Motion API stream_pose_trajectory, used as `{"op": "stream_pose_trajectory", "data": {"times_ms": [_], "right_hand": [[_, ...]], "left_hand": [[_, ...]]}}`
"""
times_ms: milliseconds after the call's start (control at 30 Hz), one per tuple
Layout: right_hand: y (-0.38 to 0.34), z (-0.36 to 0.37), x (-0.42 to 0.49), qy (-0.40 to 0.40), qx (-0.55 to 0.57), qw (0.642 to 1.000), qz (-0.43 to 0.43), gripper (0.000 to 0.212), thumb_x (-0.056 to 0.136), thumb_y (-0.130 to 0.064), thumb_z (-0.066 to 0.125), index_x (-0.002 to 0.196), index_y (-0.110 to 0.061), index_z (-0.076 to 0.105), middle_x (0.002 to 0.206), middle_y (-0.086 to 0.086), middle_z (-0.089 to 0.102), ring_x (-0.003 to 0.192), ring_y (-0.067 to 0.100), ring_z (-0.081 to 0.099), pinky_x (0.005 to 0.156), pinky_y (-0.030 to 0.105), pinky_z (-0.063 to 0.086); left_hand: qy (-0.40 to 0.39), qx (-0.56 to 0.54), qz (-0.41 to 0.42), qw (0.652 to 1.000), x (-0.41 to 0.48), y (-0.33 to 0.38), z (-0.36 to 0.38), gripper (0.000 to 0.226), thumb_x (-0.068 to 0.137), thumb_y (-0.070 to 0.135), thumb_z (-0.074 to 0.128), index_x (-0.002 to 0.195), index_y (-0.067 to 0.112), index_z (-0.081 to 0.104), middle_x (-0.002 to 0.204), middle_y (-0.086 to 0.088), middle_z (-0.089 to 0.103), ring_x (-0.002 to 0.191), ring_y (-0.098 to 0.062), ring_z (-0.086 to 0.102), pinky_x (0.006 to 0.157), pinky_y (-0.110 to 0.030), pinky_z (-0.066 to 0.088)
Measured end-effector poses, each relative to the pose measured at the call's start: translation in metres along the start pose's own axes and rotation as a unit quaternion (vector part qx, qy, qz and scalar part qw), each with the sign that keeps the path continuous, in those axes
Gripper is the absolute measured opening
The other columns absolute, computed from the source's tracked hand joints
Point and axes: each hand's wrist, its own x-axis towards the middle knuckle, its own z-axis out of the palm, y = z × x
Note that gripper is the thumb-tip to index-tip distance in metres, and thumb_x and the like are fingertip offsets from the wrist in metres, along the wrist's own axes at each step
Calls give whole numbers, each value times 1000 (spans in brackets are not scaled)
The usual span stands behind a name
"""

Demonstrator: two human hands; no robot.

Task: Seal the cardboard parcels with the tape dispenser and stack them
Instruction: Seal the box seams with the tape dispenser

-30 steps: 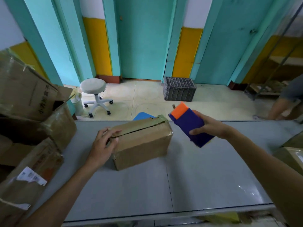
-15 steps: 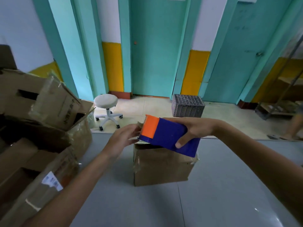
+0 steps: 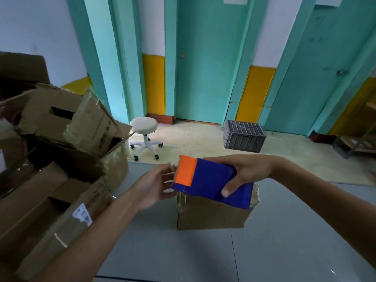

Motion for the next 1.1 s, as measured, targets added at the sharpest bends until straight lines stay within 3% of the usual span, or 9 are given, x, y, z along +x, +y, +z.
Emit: {"op": "stream_pose_trajectory", "data": {"times_ms": [200,367,467,567,667,733,933,1000,1100], "right_hand": [[1,2,1,-1,-3,1000,-26,63,74,-28,67,127,-45,37,112,-16,60,106,11,60,81,28,56],[7,-8,0,-13,6,999,-33,57,75,-27,66,122,-45,40,108,-23,60,107,7,59,74,19,53],[12,-16,3,-16,6,999,-27,56,72,-31,66,120,-45,41,108,-22,60,106,7,59,77,21,54],[14,-26,7,-22,-10,1000,-20,61,71,-34,67,123,-44,39,113,-17,59,106,12,60,81,25,56],[17,-37,11,-31,-22,999,-19,66,70,-33,67,127,-43,35,116,-16,57,106,12,60,82,26,56],[20,-44,12,-34,-23,999,-25,65,70,-33,69,124,-46,36,117,-16,56,108,12,59,83,28,56],[26,-58,11,-41,-7,997,-61,66,70,-26,70,125,-44,39,115,-19,58,109,6,57,80,25,56],[28,-65,9,-60,-1,996,-65,64,71,-23,69,123,-44,40,112,-21,58,107,4,58,76,22,55],[37,-75,1,-85,-6,995,-53,67,71,-23,69,127,-44,38,109,-24,60,106,5,60,77,25,55]], "left_hand": [[30,30,-8,999,6,-5,6,21,95,32,42,88,16,55,79,-2,59,75,-14,55,67,-28,45],[55,49,-31,997,14,-9,9,19,96,21,43,83,15,56,70,0,60,61,-8,57,52,-19,48],[49,44,-27,997,18,-8,10,17,96,15,45,86,11,58,74,-2,64,64,-9,59,54,-20,50],[76,77,-4,994,23,-8,16,18,95,22,46,93,12,61,83,-3,65,76,-13,61,65,-26,50],[154,184,37,970,32,-7,23,18,97,23,45,96,18,63,92,-2,68,89,-13,61,78,-31,47],[186,233,77,951,37,-4,27,19,97,18,45,91,23,62,92,1,68,89,-12,62,77,-27,47],[282,353,232,861,37,0,24,27,91,9,53,71,22,61,65,6,66,66,-13,62,64,-33,47],[297,358,240,852,34,0,23,24,90,8,55,71,21,61,64,5,66,65,-11,64,66,-33,50],[328,331,225,856,27,-2,20,25,90,6,56,69,19,56,59,6,61,50,3,58,57,-18,46]]}}
